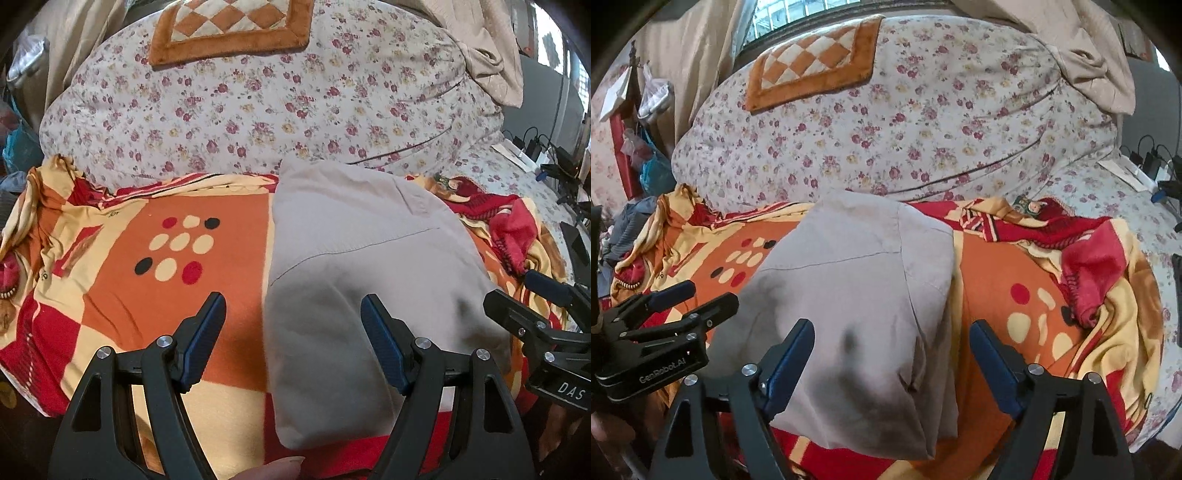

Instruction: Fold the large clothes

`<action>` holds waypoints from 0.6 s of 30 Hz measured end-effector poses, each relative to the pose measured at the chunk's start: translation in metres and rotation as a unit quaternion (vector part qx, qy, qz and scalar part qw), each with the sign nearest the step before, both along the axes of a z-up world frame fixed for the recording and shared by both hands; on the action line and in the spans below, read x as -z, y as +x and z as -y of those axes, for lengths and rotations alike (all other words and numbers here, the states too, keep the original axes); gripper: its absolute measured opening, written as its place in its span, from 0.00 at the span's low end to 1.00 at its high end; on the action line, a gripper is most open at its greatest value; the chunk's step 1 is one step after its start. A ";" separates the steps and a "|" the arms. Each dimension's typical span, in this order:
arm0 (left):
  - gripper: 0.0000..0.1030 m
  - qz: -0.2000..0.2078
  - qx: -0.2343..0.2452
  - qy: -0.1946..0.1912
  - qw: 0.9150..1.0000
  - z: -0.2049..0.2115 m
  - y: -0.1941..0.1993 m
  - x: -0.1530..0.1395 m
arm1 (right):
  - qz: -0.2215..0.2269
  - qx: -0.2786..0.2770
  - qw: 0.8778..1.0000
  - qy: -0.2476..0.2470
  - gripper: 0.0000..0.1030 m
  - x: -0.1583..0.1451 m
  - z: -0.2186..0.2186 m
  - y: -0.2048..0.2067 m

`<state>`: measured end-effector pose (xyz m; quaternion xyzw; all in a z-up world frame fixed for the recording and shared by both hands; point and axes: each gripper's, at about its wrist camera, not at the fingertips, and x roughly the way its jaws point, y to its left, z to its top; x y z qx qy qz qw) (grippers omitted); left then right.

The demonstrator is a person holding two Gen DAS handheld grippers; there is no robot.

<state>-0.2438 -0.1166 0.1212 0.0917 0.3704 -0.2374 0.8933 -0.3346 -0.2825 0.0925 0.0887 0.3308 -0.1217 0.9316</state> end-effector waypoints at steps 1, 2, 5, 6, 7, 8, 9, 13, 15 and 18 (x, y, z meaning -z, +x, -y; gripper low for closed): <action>0.74 -0.001 0.000 0.000 1.000 0.000 0.000 0.000 | -0.001 0.001 1.000 0.002 0.81 0.001 0.000 0.000; 0.74 0.000 0.000 0.001 1.000 0.000 0.000 0.000 | -0.001 0.000 1.000 0.004 0.81 0.002 0.000 0.001; 0.74 0.000 -0.001 0.003 1.000 0.001 0.001 0.001 | -0.003 0.000 1.000 0.002 0.82 0.003 0.000 0.002; 0.74 -0.001 -0.002 0.002 1.000 0.001 0.001 0.002 | -0.004 0.000 1.000 0.001 0.82 0.004 0.000 0.002; 0.74 -0.001 -0.002 0.002 1.000 0.000 0.001 0.003 | -0.005 0.000 1.000 0.001 0.82 0.004 0.000 0.002; 0.74 -0.001 -0.002 0.003 1.000 0.001 0.001 0.003 | -0.005 -0.001 1.000 0.001 0.82 0.005 0.000 0.002; 0.74 0.000 -0.002 0.005 1.000 0.001 0.001 0.004 | -0.005 -0.001 1.000 0.002 0.82 0.005 0.000 0.002; 0.74 0.000 -0.001 0.008 1.000 0.002 0.002 0.006 | -0.008 -0.001 1.000 0.007 0.82 0.008 0.002 0.002; 0.74 0.000 -0.001 0.006 1.000 0.002 0.002 0.006 | -0.010 0.000 1.000 0.008 0.82 0.008 0.003 0.002; 0.74 -0.001 -0.001 0.008 1.000 0.002 0.002 0.007 | -0.009 -0.001 1.000 0.009 0.82 0.008 0.002 0.003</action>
